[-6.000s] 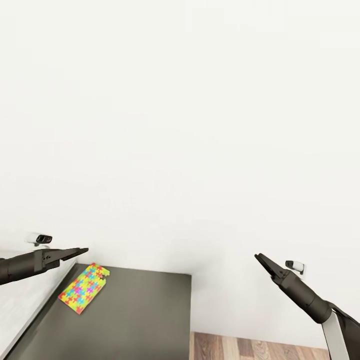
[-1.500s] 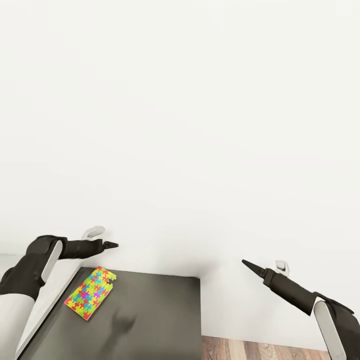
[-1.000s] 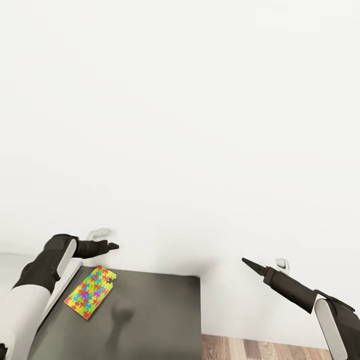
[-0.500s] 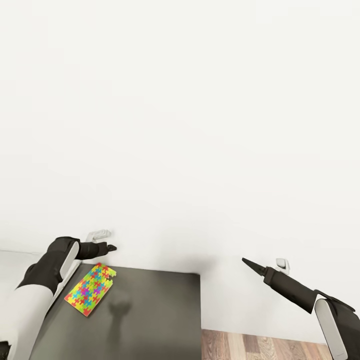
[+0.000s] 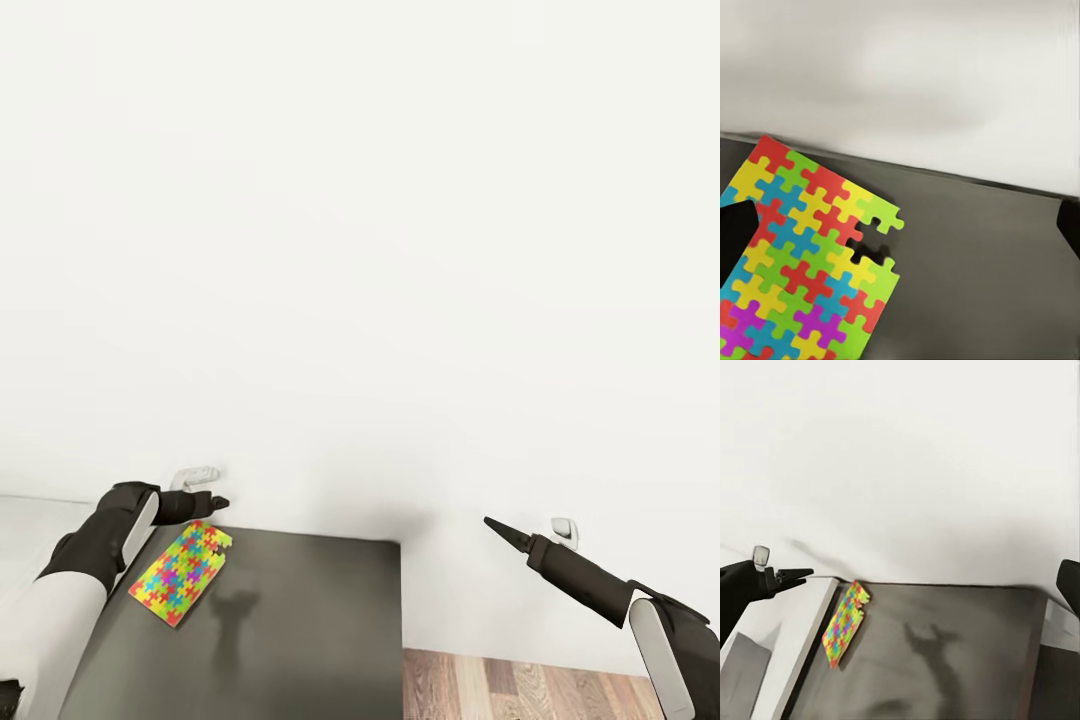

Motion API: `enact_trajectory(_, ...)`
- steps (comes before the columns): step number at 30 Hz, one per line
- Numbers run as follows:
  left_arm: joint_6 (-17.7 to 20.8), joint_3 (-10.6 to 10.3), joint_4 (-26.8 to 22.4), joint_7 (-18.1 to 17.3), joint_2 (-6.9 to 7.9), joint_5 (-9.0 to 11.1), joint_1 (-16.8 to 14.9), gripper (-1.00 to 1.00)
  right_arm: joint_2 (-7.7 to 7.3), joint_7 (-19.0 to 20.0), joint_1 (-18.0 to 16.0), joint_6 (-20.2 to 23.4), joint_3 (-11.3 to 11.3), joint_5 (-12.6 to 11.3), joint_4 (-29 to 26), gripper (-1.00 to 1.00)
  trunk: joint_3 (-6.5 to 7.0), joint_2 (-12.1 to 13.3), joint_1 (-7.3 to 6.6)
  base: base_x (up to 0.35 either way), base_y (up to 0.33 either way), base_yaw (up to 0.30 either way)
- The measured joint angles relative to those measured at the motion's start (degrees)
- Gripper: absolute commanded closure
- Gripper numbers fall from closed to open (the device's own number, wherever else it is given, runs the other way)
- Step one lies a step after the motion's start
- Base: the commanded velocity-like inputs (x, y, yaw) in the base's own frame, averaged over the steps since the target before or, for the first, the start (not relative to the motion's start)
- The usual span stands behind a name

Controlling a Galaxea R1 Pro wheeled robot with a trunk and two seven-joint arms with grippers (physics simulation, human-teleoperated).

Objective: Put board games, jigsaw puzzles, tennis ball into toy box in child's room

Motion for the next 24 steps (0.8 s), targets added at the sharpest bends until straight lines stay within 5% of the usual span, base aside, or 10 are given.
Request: enact_trajectory(24,-0.8,-0.09,0.23,-0.02,0.59,-0.29,0.02,-1.0,0.0,0.02,-0.05,0.0,0.0,0.07,0.13,-1.0,-2.26,-0.01,0.0,0.0,0.0,0.0)
